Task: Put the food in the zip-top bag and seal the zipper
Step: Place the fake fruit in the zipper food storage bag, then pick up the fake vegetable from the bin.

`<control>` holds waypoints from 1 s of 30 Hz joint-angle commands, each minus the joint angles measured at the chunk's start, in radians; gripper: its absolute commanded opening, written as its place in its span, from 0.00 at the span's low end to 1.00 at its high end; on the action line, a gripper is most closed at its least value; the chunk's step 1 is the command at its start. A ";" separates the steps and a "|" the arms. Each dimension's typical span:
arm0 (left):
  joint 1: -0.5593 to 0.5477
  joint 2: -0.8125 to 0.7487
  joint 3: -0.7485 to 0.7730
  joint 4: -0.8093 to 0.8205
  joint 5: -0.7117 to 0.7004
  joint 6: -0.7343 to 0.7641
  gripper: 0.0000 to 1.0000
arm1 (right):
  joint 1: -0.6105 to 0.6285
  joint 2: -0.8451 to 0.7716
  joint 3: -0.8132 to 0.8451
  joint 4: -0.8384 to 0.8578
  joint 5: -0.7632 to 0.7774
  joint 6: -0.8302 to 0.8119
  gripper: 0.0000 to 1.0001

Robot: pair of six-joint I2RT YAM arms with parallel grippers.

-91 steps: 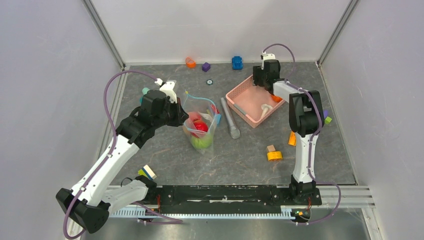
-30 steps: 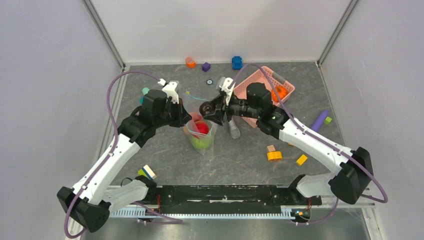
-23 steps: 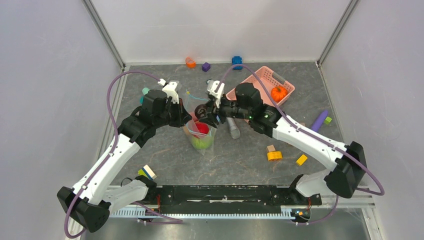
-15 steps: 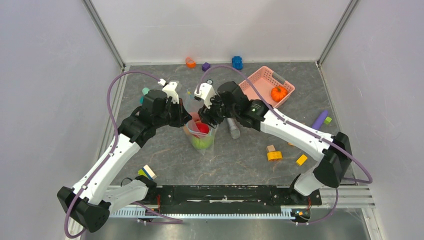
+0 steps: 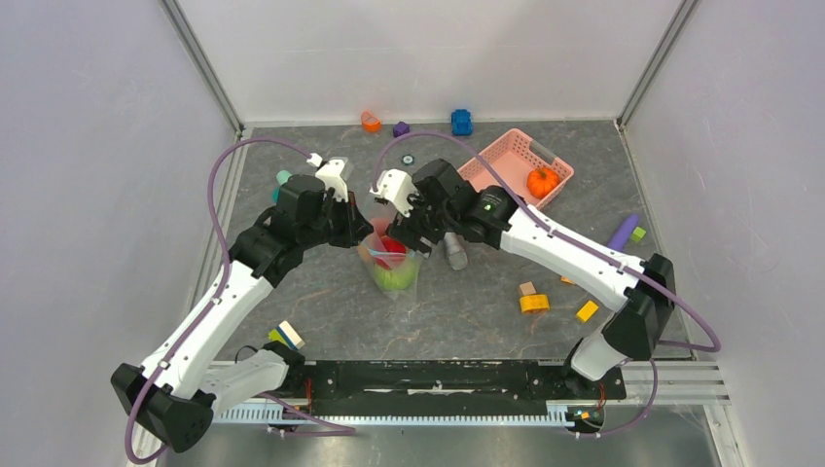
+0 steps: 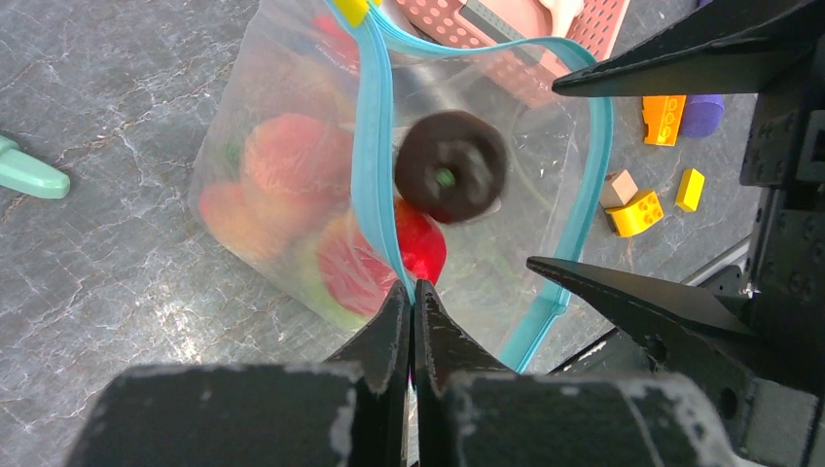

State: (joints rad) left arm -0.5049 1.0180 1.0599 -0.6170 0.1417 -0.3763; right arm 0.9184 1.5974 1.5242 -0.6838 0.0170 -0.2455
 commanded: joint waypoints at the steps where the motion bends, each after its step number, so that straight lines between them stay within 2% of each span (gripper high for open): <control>1: 0.008 -0.016 0.001 0.040 0.010 -0.016 0.03 | 0.004 -0.076 -0.007 0.031 0.003 -0.029 0.89; 8: 0.008 -0.016 0.002 0.039 0.014 -0.017 0.03 | 0.004 -0.115 -0.033 0.093 -0.014 -0.046 0.98; 14: 0.007 -0.017 0.002 0.040 0.014 -0.016 0.03 | 0.003 -0.166 -0.055 0.182 -0.010 -0.029 0.98; 20: 0.008 -0.016 0.002 0.039 0.013 -0.016 0.03 | -0.012 -0.255 -0.135 0.336 0.120 0.017 0.98; 26: 0.008 -0.008 0.002 0.040 0.014 -0.016 0.03 | -0.108 -0.295 -0.178 0.384 0.144 0.094 0.98; 30: 0.008 -0.007 0.002 0.039 0.015 -0.016 0.03 | -0.217 -0.287 -0.183 0.377 0.123 0.154 0.98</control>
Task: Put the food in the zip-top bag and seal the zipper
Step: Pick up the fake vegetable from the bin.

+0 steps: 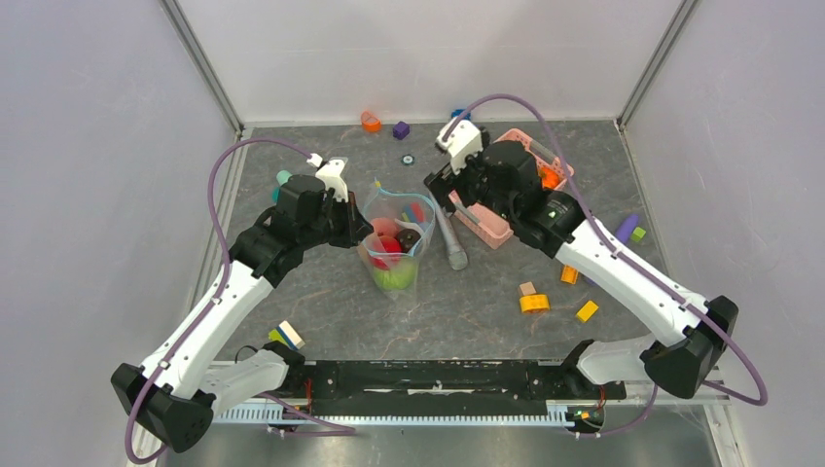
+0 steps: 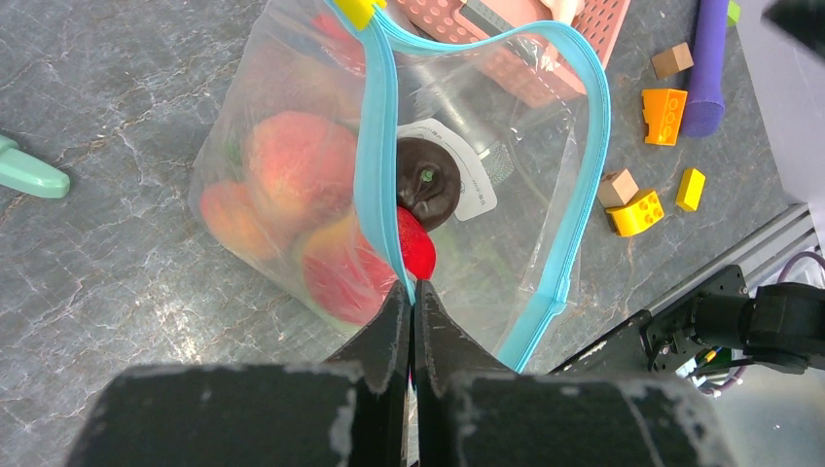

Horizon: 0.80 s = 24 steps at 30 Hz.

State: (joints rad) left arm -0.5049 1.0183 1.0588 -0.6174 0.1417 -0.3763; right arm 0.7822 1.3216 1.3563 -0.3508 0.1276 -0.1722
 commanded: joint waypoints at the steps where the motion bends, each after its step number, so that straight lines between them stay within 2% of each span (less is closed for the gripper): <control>1: 0.007 -0.009 0.003 0.040 0.014 -0.016 0.03 | -0.108 -0.007 -0.015 0.042 0.003 0.097 0.98; 8: 0.008 0.000 0.003 0.039 0.019 -0.014 0.03 | -0.299 0.101 0.064 -0.076 0.060 0.145 0.98; 15: 0.007 0.004 0.004 0.038 0.012 -0.009 0.03 | -0.454 0.264 0.143 -0.155 0.039 0.169 0.98; 20: 0.007 0.011 0.008 0.033 0.010 -0.006 0.03 | -0.516 0.406 0.214 -0.184 0.021 0.167 0.98; 24: 0.008 0.015 0.007 0.033 0.006 -0.006 0.03 | -0.526 0.493 0.256 -0.182 0.103 0.157 0.98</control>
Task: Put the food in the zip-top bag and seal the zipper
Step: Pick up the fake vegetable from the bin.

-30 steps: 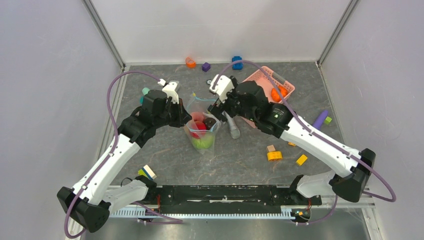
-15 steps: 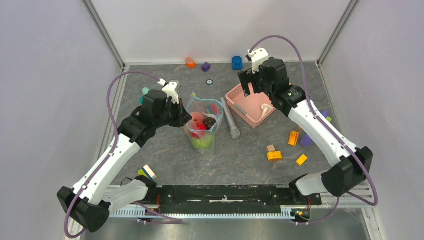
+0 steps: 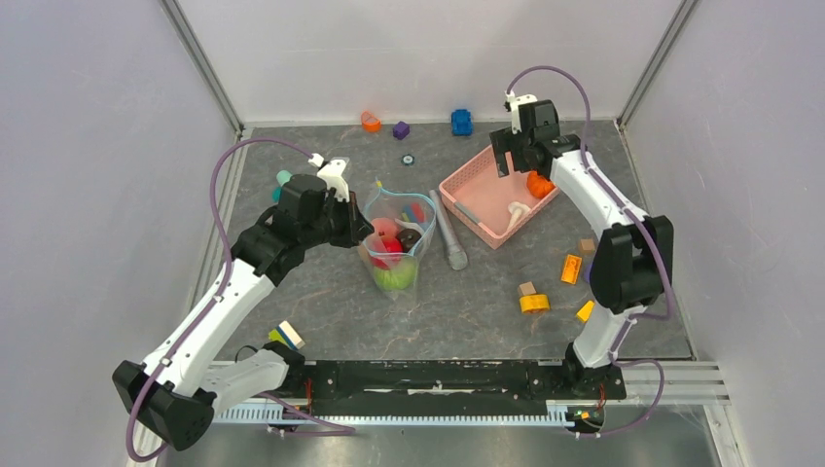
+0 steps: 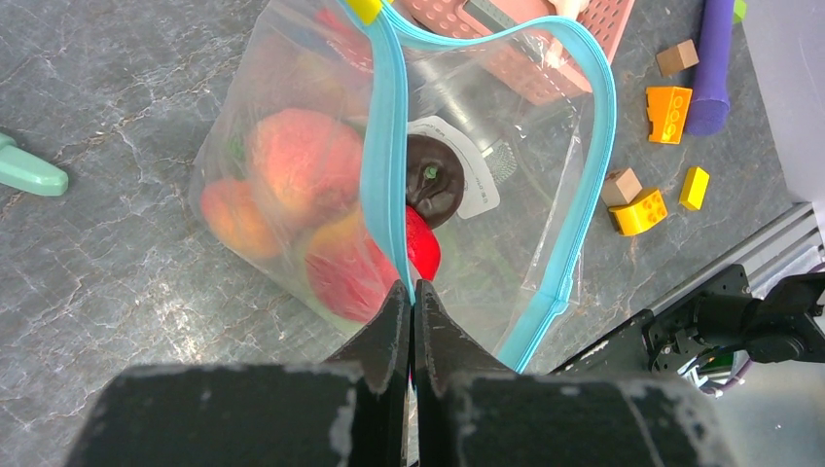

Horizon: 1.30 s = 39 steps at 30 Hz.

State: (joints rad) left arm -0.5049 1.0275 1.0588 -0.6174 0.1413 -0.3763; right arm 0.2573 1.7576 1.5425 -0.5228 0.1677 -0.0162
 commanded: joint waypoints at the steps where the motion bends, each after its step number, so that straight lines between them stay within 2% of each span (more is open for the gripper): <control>1: 0.008 0.006 0.007 0.033 0.006 -0.004 0.03 | -0.003 0.077 0.070 0.003 0.103 -0.007 0.98; 10: 0.007 0.015 0.010 0.027 -0.017 0.001 0.03 | -0.009 0.230 0.069 0.073 0.361 0.014 0.98; 17: 0.008 0.018 0.011 0.025 -0.011 -0.001 0.03 | -0.023 0.325 0.056 0.176 0.410 0.014 0.98; 25: 0.008 0.028 0.013 0.025 -0.001 -0.002 0.02 | -0.048 0.401 0.030 0.281 0.469 0.010 0.90; 30: 0.007 0.023 0.012 0.025 -0.009 -0.003 0.02 | -0.053 0.403 0.012 0.296 0.431 0.003 0.72; 34: 0.008 0.023 0.013 0.025 0.001 -0.006 0.02 | -0.052 0.333 -0.035 0.338 0.394 0.000 0.48; 36: 0.008 0.019 0.013 0.025 0.002 -0.006 0.02 | -0.052 0.283 -0.051 0.344 0.380 -0.003 0.40; 39: 0.008 0.014 0.011 0.030 0.003 -0.012 0.02 | -0.050 0.191 -0.088 0.354 0.344 -0.011 0.36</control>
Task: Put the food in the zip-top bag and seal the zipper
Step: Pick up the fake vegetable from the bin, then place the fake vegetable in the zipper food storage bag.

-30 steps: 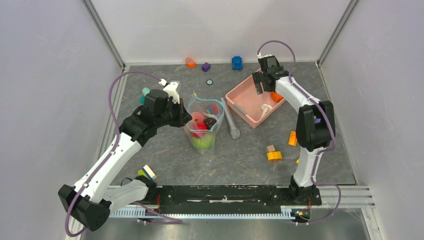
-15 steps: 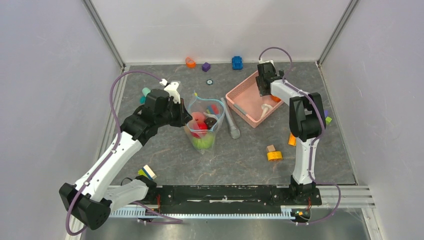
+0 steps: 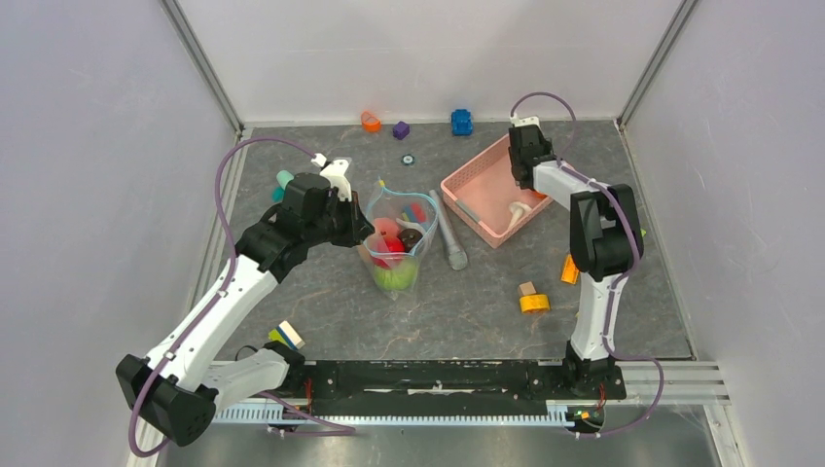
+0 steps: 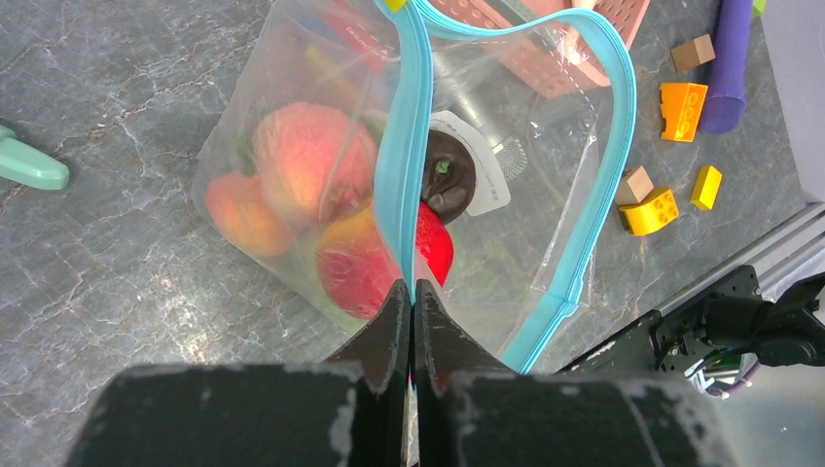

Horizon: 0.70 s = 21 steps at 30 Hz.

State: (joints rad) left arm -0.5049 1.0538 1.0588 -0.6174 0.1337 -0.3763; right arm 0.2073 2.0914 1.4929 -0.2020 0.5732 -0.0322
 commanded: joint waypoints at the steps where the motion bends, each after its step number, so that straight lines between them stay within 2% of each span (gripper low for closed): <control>1: 0.007 -0.015 0.010 0.030 0.013 -0.014 0.02 | 0.000 -0.173 -0.058 0.040 -0.083 0.001 0.36; 5: 0.007 -0.021 0.007 0.036 0.025 -0.019 0.02 | 0.003 -0.324 -0.124 0.044 -0.196 0.004 0.35; 10: 0.008 -0.027 0.005 0.042 0.036 -0.028 0.02 | 0.033 -0.535 -0.214 0.093 -0.584 -0.053 0.32; 16: 0.007 -0.028 0.001 0.050 0.052 -0.036 0.02 | 0.145 -0.720 -0.288 0.192 -1.017 -0.050 0.32; 21: 0.007 -0.034 0.000 0.050 0.052 -0.038 0.02 | 0.298 -0.806 -0.335 0.322 -1.245 -0.018 0.32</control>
State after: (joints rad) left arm -0.5049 1.0451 1.0588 -0.6094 0.1619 -0.3771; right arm 0.4084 1.3365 1.1866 -0.0082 -0.3840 -0.0696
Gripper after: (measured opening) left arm 0.036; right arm 0.613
